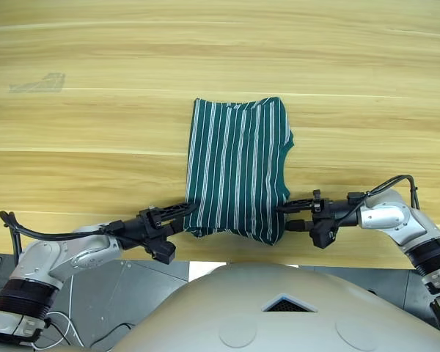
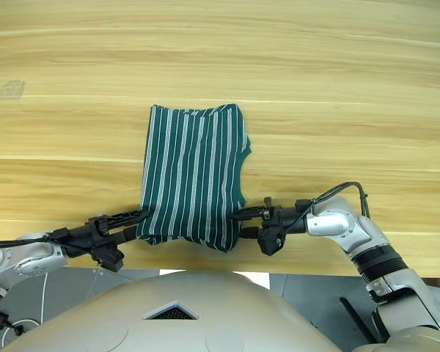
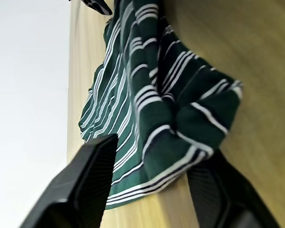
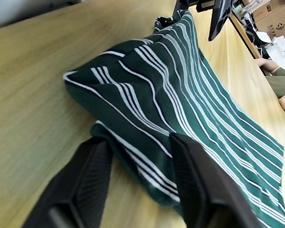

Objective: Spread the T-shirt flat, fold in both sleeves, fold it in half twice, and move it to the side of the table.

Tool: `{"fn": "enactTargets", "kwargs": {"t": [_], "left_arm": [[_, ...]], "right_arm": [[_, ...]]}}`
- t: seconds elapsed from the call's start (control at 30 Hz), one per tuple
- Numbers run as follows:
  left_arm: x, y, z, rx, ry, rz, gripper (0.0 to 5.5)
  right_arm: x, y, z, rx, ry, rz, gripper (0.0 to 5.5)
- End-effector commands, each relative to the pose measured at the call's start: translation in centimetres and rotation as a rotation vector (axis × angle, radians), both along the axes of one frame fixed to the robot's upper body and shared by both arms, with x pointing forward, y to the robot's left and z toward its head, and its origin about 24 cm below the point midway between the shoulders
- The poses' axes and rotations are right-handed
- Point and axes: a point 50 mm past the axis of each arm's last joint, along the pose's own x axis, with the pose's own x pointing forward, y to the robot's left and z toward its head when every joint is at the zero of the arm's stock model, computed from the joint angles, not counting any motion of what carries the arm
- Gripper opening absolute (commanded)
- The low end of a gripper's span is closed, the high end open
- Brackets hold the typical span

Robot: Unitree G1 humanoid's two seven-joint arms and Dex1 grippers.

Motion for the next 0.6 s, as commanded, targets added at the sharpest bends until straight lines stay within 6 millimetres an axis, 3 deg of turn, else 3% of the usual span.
{"fn": "enactTargets", "kwargs": {"t": [0.03,0.3,0.43,0.6], "left_arm": [[-0.93,0.76,-0.92,0.1,0.073,-0.02,2.05],[-0.77,0.77,-0.92,0.088,0.076,0.0,0.67],[-0.73,0.87,-0.97,0.079,0.092,0.021,0.2],[-0.41,0.82,-0.51,0.011,0.178,0.116,0.15]], "right_arm": [[-0.49,-0.36,-0.6,-0.057,0.037,0.011,1.55],[-0.35,-0.1,-0.76,-0.038,0.062,-0.021,0.02],[-0.2,-0.02,-0.85,-0.039,0.07,-0.027,0.0],[0.38,0.07,-0.84,-0.045,0.072,-0.034,0.0]]}}
